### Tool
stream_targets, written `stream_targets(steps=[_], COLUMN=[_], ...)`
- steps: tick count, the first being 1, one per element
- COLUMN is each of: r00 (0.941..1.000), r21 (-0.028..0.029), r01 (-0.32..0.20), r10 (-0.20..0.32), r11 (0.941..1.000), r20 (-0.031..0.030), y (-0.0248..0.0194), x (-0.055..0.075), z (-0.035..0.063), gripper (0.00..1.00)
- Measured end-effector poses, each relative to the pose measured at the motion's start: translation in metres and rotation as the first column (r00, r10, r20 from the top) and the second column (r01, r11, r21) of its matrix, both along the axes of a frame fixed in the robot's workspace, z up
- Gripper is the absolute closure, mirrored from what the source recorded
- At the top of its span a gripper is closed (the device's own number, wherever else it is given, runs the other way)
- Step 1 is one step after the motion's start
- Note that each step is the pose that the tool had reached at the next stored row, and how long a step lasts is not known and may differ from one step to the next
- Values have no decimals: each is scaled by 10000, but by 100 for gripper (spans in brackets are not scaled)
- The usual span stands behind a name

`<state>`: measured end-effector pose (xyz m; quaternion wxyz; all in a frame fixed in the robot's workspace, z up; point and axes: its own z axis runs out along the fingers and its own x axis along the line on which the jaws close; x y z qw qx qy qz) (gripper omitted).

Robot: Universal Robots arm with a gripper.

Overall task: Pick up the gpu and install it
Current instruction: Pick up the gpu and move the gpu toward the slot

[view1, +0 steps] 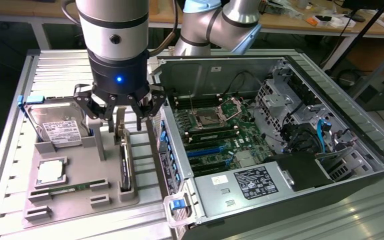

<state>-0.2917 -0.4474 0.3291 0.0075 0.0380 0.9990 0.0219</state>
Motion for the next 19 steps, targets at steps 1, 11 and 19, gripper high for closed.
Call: stream_targets(steps=[1, 11, 19], r00=[10000, 10000, 10000], r21=[0, 0, 0], r01=[0, 0, 0], r10=[0, 0, 0], r11=[10000, 10000, 10000], r20=[0, 0, 0], y=[0, 0, 0], x=[0, 0, 1], z=[-5, -87, -292], gripper=[46, 46, 46])
